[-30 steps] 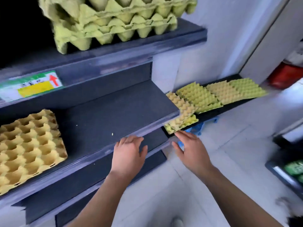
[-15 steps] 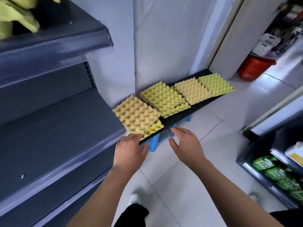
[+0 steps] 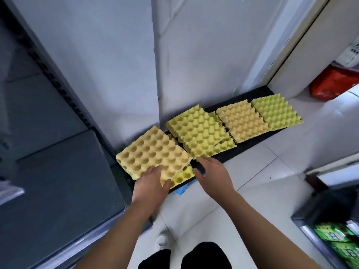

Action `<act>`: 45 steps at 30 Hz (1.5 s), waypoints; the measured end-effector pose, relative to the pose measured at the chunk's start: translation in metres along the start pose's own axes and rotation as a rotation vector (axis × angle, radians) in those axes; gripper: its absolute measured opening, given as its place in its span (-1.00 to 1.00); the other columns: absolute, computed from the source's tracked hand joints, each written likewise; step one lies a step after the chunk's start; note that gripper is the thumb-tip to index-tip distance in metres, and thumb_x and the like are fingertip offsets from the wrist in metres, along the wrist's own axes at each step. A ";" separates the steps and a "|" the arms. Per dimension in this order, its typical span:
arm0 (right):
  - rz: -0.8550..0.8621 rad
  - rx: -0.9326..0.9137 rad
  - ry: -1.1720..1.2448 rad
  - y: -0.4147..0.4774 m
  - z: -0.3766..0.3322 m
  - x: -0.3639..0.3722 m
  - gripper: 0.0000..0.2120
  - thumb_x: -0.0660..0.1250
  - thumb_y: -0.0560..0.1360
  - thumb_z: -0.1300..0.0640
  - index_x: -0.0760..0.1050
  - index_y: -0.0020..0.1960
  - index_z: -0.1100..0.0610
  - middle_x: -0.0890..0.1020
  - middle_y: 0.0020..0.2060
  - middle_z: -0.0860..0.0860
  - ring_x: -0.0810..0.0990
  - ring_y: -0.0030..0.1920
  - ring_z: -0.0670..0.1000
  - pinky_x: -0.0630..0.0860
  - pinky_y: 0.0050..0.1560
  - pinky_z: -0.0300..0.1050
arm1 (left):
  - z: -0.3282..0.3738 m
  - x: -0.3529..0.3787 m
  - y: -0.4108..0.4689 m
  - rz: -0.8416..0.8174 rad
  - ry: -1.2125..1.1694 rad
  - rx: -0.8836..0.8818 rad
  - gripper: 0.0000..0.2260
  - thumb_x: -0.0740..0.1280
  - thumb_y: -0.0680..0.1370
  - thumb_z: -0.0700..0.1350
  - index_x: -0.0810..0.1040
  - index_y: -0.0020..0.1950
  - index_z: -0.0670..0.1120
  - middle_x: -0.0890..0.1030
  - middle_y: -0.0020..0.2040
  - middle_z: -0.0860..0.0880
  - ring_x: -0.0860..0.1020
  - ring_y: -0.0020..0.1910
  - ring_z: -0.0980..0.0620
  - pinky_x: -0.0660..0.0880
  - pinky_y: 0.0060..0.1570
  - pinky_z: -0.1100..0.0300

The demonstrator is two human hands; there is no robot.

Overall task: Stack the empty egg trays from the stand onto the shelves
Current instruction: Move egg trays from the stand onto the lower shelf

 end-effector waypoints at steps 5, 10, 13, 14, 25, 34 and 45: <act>-0.113 -0.102 -0.021 0.069 0.024 0.008 -0.57 0.22 0.57 0.01 0.39 0.39 0.13 0.50 0.29 0.08 0.40 0.32 0.08 0.32 0.31 -0.07 | 0.006 0.012 0.046 -0.011 -0.041 -0.139 -0.56 0.23 0.58 0.10 0.32 0.43 0.03 0.37 0.38 0.03 0.44 0.23 -0.01 0.46 0.14 0.03; -0.258 -0.239 -0.086 0.136 0.054 0.029 -0.55 0.20 0.58 -0.02 0.35 0.42 0.10 0.48 0.32 0.05 0.39 0.34 0.07 0.31 0.35 -0.07 | 0.006 0.043 0.085 0.012 -0.129 -0.353 -0.53 0.26 0.56 0.10 0.30 0.45 0.05 0.38 0.38 0.02 0.43 0.26 -0.04 0.45 0.16 0.00; -0.352 -0.297 -0.109 0.169 0.071 0.049 -0.52 0.17 0.58 -0.05 0.29 0.46 0.08 0.43 0.36 0.04 0.35 0.38 0.05 0.30 0.37 -0.06 | 0.002 0.067 0.102 0.029 -0.192 -0.487 -0.48 0.29 0.54 0.09 0.27 0.48 0.05 0.39 0.39 0.01 0.40 0.30 -0.03 0.44 0.20 -0.03; -0.384 -0.311 -0.112 0.179 0.075 0.057 -0.51 0.17 0.58 -0.06 0.27 0.46 0.08 0.41 0.38 0.05 0.33 0.39 0.06 0.29 0.38 -0.06 | -0.001 0.075 0.107 0.037 -0.211 -0.528 -0.46 0.30 0.54 0.08 0.26 0.49 0.06 0.38 0.40 0.01 0.39 0.31 -0.03 0.43 0.21 -0.03; -0.638 -0.271 -0.121 0.233 0.117 0.175 -0.36 0.22 0.55 -0.14 0.04 0.53 -0.03 0.06 0.51 0.18 0.08 0.50 0.18 0.21 0.40 0.04 | -0.078 0.166 0.139 0.019 -0.330 -0.918 -0.03 0.51 0.27 0.26 0.04 0.52 0.09 0.11 0.49 -0.11 0.19 0.43 -0.20 0.31 0.31 -0.16; -0.686 -0.207 0.014 0.239 0.135 0.233 -0.12 0.34 0.47 -0.11 -0.26 0.49 -0.25 0.16 0.47 0.14 0.18 0.45 0.20 0.17 0.42 0.17 | -0.112 0.207 0.146 0.067 -0.666 -0.967 0.28 0.55 -0.05 0.36 -0.33 0.35 0.47 0.10 0.38 -0.01 0.52 0.15 -0.34 0.53 0.08 -0.20; -0.471 -0.255 0.173 0.226 0.112 0.176 -0.20 0.38 0.44 -0.09 -0.06 0.49 -0.26 0.27 0.33 0.15 0.24 0.33 0.19 0.28 0.27 0.09 | -0.070 0.160 0.122 0.330 -0.647 -0.940 0.17 0.60 0.17 0.22 -0.19 0.50 0.31 0.15 0.44 -0.10 0.21 0.38 -0.20 0.38 0.25 -0.21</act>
Point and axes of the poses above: each hand's wrist, its own y-axis towards the middle knuckle, its own x-axis out of the palm, z = x × y, the point moved 1 cm from there along y, towards the middle knuckle
